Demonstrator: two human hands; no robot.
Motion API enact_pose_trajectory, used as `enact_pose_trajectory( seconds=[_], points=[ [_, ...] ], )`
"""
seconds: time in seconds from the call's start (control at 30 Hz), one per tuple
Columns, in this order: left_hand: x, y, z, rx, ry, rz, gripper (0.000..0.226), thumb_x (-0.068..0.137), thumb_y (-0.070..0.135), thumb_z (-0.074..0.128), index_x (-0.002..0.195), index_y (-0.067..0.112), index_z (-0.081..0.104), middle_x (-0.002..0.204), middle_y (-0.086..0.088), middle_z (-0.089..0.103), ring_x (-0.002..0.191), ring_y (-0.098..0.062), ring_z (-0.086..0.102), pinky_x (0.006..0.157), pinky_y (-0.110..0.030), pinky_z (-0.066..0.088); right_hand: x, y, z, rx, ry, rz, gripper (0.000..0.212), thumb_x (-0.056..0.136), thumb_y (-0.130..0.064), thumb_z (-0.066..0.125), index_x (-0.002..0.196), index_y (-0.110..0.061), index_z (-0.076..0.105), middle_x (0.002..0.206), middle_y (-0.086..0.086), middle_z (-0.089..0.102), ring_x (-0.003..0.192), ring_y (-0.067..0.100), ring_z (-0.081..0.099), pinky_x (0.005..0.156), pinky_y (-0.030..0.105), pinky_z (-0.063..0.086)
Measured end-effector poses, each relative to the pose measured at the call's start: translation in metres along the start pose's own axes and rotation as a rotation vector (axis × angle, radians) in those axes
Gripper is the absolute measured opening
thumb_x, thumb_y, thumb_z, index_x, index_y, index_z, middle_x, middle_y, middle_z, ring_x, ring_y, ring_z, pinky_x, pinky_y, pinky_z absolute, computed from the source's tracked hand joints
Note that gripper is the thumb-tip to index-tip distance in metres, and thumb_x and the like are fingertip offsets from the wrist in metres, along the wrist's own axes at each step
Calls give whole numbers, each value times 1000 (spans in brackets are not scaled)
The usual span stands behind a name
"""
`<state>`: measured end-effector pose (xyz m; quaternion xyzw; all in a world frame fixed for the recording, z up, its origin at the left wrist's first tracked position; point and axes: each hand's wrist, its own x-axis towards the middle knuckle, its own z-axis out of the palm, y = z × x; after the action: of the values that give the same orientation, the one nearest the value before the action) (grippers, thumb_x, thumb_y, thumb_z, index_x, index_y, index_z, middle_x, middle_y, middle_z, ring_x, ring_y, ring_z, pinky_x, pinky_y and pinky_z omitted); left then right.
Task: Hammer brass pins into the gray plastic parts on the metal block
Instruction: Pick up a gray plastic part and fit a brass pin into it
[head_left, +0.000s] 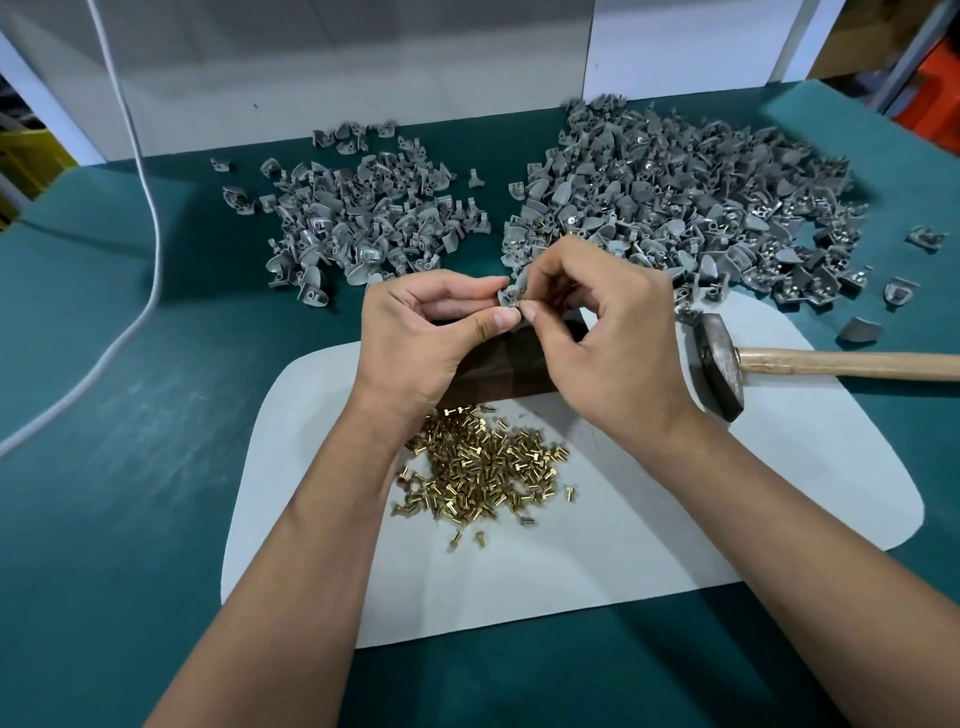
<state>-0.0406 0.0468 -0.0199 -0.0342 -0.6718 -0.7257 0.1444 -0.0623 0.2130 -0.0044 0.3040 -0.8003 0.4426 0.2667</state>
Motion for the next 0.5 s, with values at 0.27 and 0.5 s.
enact_pose_trajectory(
  seconds=[0.27, 0.5],
  points=[
    [0, -1, 0, 3, 17, 10, 30, 63, 11, 88, 91, 12, 78, 84, -7, 79, 78, -16, 77, 76, -28, 62, -1, 1, 1, -17, 8, -36, 17, 75, 10, 67, 75, -7, 61, 73, 0, 63, 71, 17, 60, 63, 37, 49],
    [1, 0, 1, -6, 27, 7, 28, 68, 8, 88, 95, 10, 78, 86, -8, 80, 79, -18, 77, 74, -26, 61, 1, 2, -3, 10, 3, 17, 9, 85, -1, 74, 87, -7, 67, 82, -3, 68, 78, 10, 65, 68, 32, 57]
  ],
)
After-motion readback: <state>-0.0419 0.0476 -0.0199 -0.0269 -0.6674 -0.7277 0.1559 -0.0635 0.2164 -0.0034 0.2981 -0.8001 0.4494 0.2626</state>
